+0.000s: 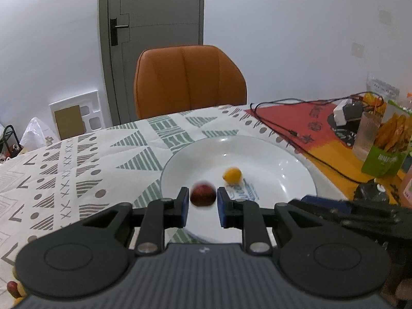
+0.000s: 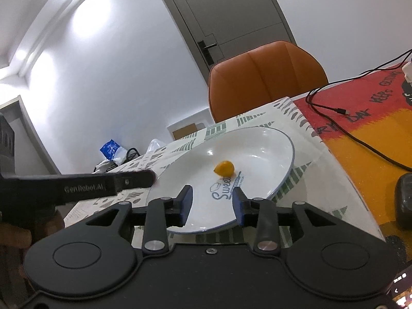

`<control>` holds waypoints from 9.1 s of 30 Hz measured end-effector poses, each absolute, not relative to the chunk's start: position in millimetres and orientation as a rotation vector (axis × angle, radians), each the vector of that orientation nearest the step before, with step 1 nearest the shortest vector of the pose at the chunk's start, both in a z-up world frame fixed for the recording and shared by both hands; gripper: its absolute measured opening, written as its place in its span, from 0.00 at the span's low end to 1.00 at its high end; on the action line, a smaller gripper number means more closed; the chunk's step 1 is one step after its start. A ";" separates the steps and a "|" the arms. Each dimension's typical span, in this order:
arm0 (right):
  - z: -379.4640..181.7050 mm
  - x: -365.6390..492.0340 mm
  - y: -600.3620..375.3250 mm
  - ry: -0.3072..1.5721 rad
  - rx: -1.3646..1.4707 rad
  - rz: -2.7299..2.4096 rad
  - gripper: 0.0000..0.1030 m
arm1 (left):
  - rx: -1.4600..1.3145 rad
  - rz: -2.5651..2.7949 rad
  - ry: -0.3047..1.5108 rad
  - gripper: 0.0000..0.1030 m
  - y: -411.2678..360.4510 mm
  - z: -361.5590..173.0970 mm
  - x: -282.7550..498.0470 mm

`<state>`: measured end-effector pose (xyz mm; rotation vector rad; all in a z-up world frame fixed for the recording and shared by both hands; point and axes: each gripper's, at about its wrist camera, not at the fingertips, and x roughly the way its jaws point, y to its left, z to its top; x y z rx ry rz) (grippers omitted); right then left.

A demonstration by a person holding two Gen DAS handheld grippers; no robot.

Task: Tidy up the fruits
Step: 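Carry both fruits over the white plate and open both tools to drop them, then move both open tools from the plate back toward the fruit pile, then grasp a large orange with the right tool while the left tool grasps another orange, then carry both oranges over the white plate and open both tools to release them, then return both tools to the pile and grasp a small yellow citrus with the right tool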

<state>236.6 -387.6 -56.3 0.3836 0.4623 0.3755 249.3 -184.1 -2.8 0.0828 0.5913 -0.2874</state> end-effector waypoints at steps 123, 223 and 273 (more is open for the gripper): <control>-48.8 218.9 -203.5 0.619 0.118 0.539 0.35 | -0.194 -0.022 0.632 0.35 39.8 -28.7 155.6; -46.6 194.0 -354.7 0.463 0.337 0.295 0.59 | 0.079 -0.117 0.587 0.71 -120.3 10.5 206.2; -31.5 185.7 -184.4 0.546 0.091 0.498 0.55 | -0.219 0.090 0.583 0.67 64.6 -22.7 152.8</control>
